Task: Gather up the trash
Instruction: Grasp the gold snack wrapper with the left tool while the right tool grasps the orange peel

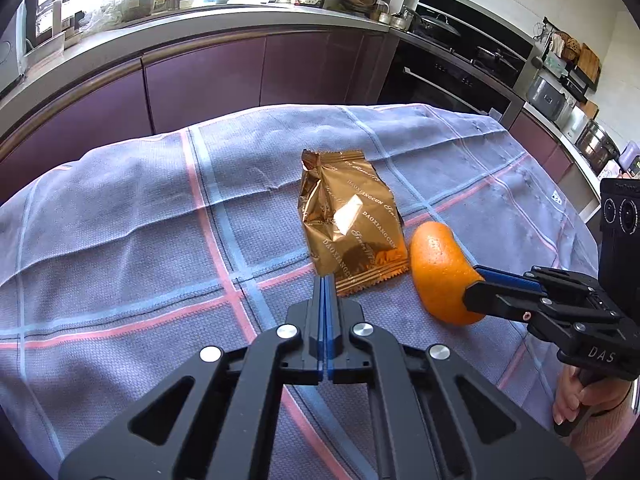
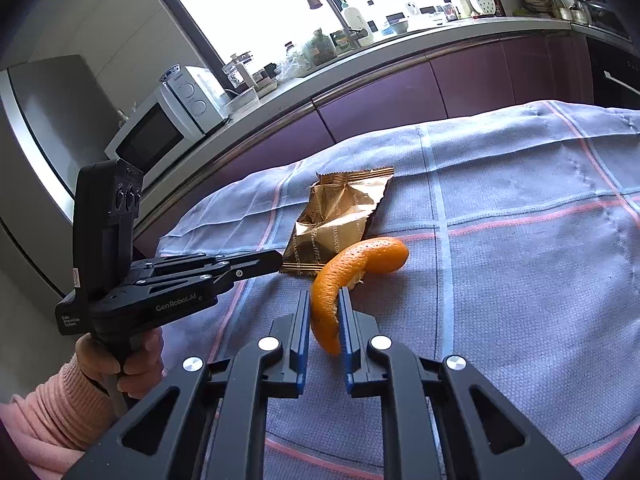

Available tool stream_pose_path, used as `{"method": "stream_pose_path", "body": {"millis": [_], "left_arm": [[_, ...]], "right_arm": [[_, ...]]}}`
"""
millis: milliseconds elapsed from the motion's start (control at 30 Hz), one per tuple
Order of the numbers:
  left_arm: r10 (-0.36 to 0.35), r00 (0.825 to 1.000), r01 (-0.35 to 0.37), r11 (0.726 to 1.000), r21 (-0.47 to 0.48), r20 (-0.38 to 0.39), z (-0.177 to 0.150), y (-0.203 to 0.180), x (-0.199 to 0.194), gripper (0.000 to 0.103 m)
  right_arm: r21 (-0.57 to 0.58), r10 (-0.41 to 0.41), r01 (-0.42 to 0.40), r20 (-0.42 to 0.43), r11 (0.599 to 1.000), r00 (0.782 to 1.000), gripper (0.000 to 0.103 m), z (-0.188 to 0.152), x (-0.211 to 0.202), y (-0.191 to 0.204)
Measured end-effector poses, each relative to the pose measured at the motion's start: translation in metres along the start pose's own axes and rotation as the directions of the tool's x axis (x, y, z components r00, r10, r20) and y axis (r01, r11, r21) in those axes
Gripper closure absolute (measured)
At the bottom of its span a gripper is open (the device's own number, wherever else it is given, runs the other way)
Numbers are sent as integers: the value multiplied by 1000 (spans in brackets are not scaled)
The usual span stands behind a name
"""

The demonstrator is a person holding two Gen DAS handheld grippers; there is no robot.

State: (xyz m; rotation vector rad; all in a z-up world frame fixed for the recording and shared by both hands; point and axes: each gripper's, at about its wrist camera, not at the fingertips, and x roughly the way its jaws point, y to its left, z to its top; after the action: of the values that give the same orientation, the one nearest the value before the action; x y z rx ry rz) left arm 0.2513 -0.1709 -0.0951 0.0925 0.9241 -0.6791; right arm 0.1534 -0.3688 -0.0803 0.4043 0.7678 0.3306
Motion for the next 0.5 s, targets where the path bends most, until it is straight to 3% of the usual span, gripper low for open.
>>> {"method": "stream_pose_path", "body": {"millis": [167,367,500], "left_arm": [[-13,1000,13,1000,12,2,-2,-2,-7,101],[24,1000,-24,1000,-13,-2,19,7,9,76],[13,1000,-13,999,-30,-24,33,12,27,73]], "right_arm": [[5,-3,3,8,1000,1000,92,0,-5,-2],[17,8,-8,13,1000,1000,92,-1,-6,-6],[21,17,-17,14,1000,1000,92,-1,-5,-8]]}}
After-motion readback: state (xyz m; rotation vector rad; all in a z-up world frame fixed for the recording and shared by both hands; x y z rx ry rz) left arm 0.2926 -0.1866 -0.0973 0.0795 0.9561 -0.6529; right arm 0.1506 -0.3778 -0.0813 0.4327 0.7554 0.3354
